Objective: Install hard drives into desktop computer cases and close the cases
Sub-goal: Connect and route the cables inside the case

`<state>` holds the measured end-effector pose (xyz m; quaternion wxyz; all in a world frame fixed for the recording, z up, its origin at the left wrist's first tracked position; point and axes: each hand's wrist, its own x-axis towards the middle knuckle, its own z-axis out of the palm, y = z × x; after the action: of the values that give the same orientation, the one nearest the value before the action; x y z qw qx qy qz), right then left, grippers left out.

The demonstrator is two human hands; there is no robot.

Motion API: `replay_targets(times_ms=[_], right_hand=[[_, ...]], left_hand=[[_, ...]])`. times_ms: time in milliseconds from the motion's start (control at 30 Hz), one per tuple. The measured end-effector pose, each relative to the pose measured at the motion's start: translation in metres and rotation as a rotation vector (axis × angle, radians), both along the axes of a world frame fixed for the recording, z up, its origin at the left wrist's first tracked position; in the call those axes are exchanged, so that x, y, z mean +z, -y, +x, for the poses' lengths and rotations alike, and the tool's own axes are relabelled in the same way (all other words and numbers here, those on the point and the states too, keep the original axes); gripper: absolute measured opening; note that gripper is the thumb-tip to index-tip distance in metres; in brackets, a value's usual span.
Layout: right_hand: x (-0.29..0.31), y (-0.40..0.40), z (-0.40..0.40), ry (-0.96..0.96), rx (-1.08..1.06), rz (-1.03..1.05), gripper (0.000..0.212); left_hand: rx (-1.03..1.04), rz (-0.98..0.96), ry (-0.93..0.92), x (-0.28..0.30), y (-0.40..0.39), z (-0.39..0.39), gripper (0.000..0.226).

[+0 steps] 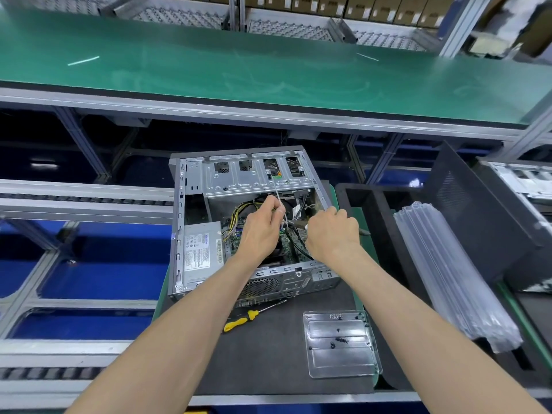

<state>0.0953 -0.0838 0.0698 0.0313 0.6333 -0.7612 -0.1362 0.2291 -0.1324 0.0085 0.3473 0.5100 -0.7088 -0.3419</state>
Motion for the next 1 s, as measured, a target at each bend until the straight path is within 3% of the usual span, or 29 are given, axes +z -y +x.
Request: replay_targets(times_ms=[300, 467, 567, 667, 833, 1000], right_hand=[[0.0004, 0.0025, 0.0026, 0.146, -0.115, 0.049, 0.047], [-0.0002, 0.0049, 0.0009, 0.105, -0.082, 0.039, 0.044], [-0.0014, 0.0052, 0.0048, 0.103, -0.051, 0.047, 0.039], [-0.0016, 0.0035, 0.0058, 0.100, -0.021, 0.038, 0.019], [-0.0003, 0.0004, 0.0044, 0.016, 0.050, 0.008, 0.023], [0.0006, 0.0006, 0.0020, 0.011, 0.119, 0.004, 0.013]], left_hand=[[-0.010, -0.011, -0.003, 0.0039, -0.0026, 0.0001, 0.017], [-0.006, -0.005, -0.012, 0.0047, -0.0034, 0.0008, 0.017], [-0.004, -0.004, -0.008, 0.0048, -0.0032, 0.0003, 0.017], [-0.003, -0.004, -0.009, 0.0056, -0.0038, 0.0003, 0.017], [-0.007, -0.009, -0.009, 0.0054, -0.0039, 0.0007, 0.017], [-0.013, -0.013, -0.002, 0.0070, -0.0048, 0.0004, 0.017]])
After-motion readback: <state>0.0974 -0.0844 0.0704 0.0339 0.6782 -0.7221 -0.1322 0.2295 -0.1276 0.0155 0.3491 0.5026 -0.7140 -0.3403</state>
